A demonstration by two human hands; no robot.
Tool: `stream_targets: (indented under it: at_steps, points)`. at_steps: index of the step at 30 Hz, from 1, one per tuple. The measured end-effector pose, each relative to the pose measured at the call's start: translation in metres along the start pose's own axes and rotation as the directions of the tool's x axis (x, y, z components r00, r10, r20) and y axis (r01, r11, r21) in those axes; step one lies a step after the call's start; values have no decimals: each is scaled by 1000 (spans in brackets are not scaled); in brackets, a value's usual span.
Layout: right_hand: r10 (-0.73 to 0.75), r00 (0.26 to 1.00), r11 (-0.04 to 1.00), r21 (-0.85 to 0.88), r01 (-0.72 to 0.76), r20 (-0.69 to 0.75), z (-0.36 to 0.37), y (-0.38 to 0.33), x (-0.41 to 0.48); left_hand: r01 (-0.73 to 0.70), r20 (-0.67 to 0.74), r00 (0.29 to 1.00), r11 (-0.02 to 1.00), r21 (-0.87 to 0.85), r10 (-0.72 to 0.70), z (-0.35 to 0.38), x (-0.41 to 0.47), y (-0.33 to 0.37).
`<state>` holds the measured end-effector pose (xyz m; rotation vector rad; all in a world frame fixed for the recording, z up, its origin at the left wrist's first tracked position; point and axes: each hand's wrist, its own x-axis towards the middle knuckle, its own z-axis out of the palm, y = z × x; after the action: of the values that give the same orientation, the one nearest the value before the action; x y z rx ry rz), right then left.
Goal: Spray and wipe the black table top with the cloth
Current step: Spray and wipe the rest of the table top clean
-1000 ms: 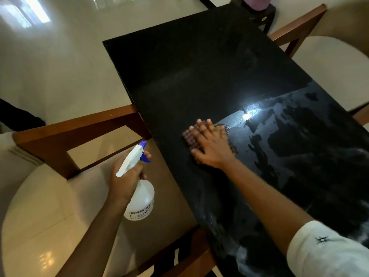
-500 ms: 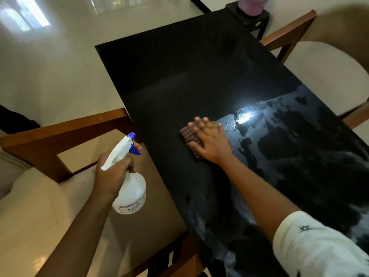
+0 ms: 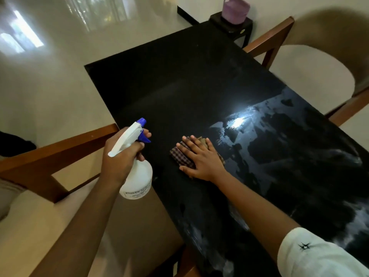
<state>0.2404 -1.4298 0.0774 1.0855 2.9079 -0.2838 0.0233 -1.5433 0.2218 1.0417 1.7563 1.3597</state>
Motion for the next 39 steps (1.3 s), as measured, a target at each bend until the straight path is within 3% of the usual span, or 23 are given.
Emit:
stream_targets:
  at_steps: [5, 9, 17, 19, 23, 25, 28, 33, 37, 39]
  points:
    - [293, 955, 956, 5, -293, -50, -20, 82, 9, -77, 95, 992, 997, -30, 80, 33, 22, 1]
    - [371, 926, 928, 0, -372, -67, -19, 94, 13, -126, 114, 985, 991, -51, 131, 59, 43, 4]
    - [70, 994, 997, 31, -68, -88, -2, 51, -3, -233, 102, 965, 969, -85, 242, 109, 97, 12]
    - [96, 989, 995, 22, -94, -109, -7, 69, 2, -248, 96, 961, 962, -111, 259, 118, 106, 12]
    - [341, 936, 940, 8, -341, -94, -29, 149, 10, -271, 110, 952, 954, -126, 284, 135, 114, 7]
    - [370, 927, 928, -23, -372, -66, -38, 174, 11, -267, 119, 953, 957, -113, 280, 142, 116, 3]
    - [329, 940, 942, -40, -334, -87, -35, 160, 9, -253, 101, 959, 959, -125, 266, 149, 120, 3]
    - [55, 997, 998, -35, -57, -59, -17, 120, -11, -291, 109, 945, 945, -146, 308, 162, 131, 6]
    - [28, 998, 1000, -8, -28, -62, -18, 133, -7, -314, 29, 946, 938, -148, 322, 174, 139, 3]
    - [80, 993, 996, -19, -82, -88, -21, 151, -3, -330, -12, 943, 932, -152, 332, 175, 138, 1]
